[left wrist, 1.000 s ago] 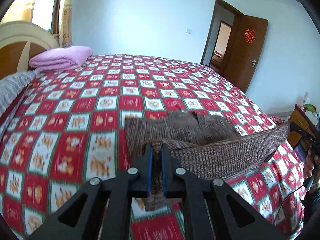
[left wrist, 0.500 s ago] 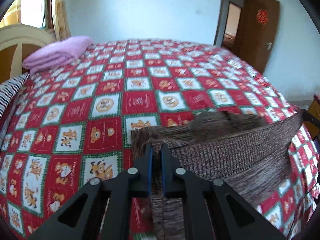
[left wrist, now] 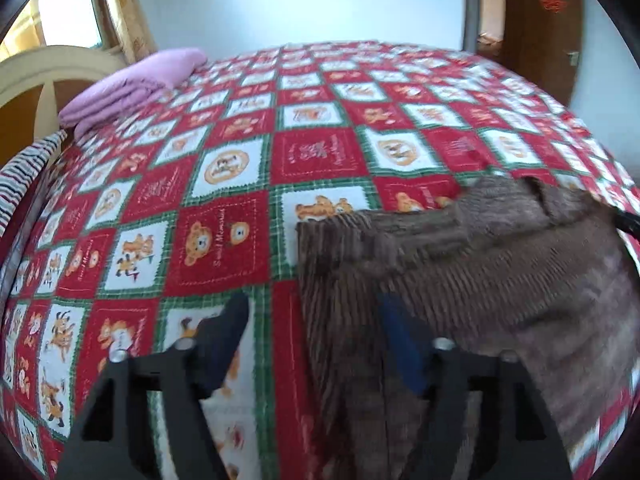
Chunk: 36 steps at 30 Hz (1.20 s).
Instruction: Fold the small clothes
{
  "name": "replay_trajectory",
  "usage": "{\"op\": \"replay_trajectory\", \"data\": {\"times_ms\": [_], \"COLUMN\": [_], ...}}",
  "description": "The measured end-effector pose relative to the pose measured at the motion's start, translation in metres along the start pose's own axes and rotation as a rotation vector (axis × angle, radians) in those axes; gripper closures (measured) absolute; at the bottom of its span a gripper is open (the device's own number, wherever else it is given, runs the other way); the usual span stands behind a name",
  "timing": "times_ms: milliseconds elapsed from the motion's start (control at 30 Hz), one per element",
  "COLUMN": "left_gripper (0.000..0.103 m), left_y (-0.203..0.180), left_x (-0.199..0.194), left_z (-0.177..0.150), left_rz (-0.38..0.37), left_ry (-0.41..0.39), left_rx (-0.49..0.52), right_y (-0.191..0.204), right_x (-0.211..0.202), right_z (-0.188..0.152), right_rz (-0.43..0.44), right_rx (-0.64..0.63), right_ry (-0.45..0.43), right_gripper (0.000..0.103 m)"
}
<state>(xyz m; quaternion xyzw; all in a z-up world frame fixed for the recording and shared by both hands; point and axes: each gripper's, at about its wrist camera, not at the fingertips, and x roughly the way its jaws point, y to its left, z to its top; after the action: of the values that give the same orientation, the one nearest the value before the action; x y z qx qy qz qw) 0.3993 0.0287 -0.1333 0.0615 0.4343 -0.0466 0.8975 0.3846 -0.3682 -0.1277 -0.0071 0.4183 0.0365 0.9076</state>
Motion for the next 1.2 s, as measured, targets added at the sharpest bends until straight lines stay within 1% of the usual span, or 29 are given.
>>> {"op": "replay_trajectory", "data": {"times_ms": [33, 67, 100, 133, 167, 233, 300, 333, 367, 400, 433, 467, 500, 567, 633, 700, 767, 900, 967, 1000, 1033, 1100, 1167, 1200], "left_gripper": [0.026, 0.017, 0.013, 0.01, 0.01, 0.01, 0.009, 0.006, 0.005, 0.005, 0.005, 0.005, 0.005, 0.006, 0.006, 0.006, 0.006, 0.006, 0.006, 0.007, 0.01, 0.016, 0.028, 0.031], "left_y": [-0.002, -0.005, -0.01, -0.016, -0.022, -0.034, -0.039, -0.042, -0.042, -0.039, -0.03, -0.021, -0.009, 0.011, 0.021, 0.031, 0.035, 0.034, 0.031, 0.028, 0.023, 0.013, 0.002, -0.002], "left_x": [-0.007, -0.009, -0.01, -0.008, -0.004, 0.005, 0.01, 0.014, 0.021, 0.025, 0.03, 0.033, 0.036, 0.037, 0.037, 0.035, 0.028, -0.006, -0.026, -0.033, -0.041, -0.05, -0.056, -0.056], "left_z": [-0.007, -0.012, -0.017, -0.022, -0.025, -0.024, -0.015, -0.008, 0.002, 0.009, 0.02, 0.029, 0.038, 0.044, 0.038, 0.024, 0.008, -0.024, -0.038, -0.043, -0.049, -0.06, -0.071, -0.075], "left_rz": [0.001, 0.012, 0.025, 0.039, 0.065, 0.122, 0.152, 0.177, 0.221, 0.249, 0.268, 0.277, 0.302, 0.329, 0.323, 0.315, 0.306, 0.222, 0.161, 0.127, 0.081, 0.032, -0.036, -0.066], "left_ry": [-0.004, 0.0, 0.001, -0.002, -0.001, -0.007, -0.026, -0.032, -0.038, -0.037, -0.022, -0.009, -0.001, 0.013, 0.041, 0.06, 0.059, 0.013, -0.017, -0.025, -0.037, -0.043, -0.043, -0.033], "left_rx": [0.042, 0.077, 0.116, 0.154, 0.19, 0.245, 0.25, 0.251, 0.249, 0.223, 0.161, 0.107, 0.048, -0.038, -0.066, -0.078, -0.071, -0.08, -0.085, -0.086, -0.08, -0.07, -0.06, -0.056], "right_y": [0.01, 0.017, 0.03, 0.04, 0.049, 0.066, 0.073, 0.074, 0.072, 0.067, 0.059, 0.052, 0.041, 0.033, 0.027, 0.02, 0.006, -0.02, -0.028, -0.03, -0.034, -0.038, -0.04, -0.039], "right_x": [-0.006, -0.008, -0.009, -0.005, -0.001, 0.01, 0.025, 0.034, 0.039, 0.041, 0.04, 0.036, 0.03, 0.026, 0.022, 0.019, 0.013, -0.011, -0.026, -0.031, -0.038, -0.051, -0.061, -0.064], "right_z": [-0.003, -0.005, -0.009, -0.01, -0.011, -0.011, -0.003, 0.009, 0.021, 0.037, 0.055, 0.066, 0.077, 0.081, 0.073, 0.059, 0.041, -0.006, -0.034, -0.041, -0.054, -0.075, -0.089, -0.096], "right_rz": [0.012, 0.023, 0.038, 0.031, 0.009, -0.062, -0.088, -0.1, -0.12, -0.142, -0.153, -0.161, -0.169, -0.15, -0.139, -0.138, -0.093, -0.005, 0.022, 0.029, 0.042, 0.062, 0.066, 0.069], "right_rx": [-0.051, -0.08, -0.14, -0.181, -0.223, -0.308, -0.337, -0.324, -0.297, -0.253, -0.194, -0.141, -0.065, -0.017, -0.025, -0.024, 0.014, 0.084, 0.114, 0.127, 0.148, 0.17, 0.177, 0.172], "right_ry": [0.006, 0.011, 0.028, 0.045, 0.06, 0.072, 0.098, 0.104, 0.093, 0.069, 0.033, 0.001, -0.038, -0.052, -0.05, -0.051, -0.03, 0.0, 0.011, 0.013, 0.017, 0.025, 0.027, 0.033], "right_gripper": [0.037, 0.037, 0.037, 0.037, 0.037, 0.037, 0.037, 0.037, 0.037, 0.037, 0.037, 0.037, 0.037, 0.037, 0.037, 0.037, 0.037, 0.037, 0.037, 0.037, 0.037, 0.037, 0.037, 0.037]}}
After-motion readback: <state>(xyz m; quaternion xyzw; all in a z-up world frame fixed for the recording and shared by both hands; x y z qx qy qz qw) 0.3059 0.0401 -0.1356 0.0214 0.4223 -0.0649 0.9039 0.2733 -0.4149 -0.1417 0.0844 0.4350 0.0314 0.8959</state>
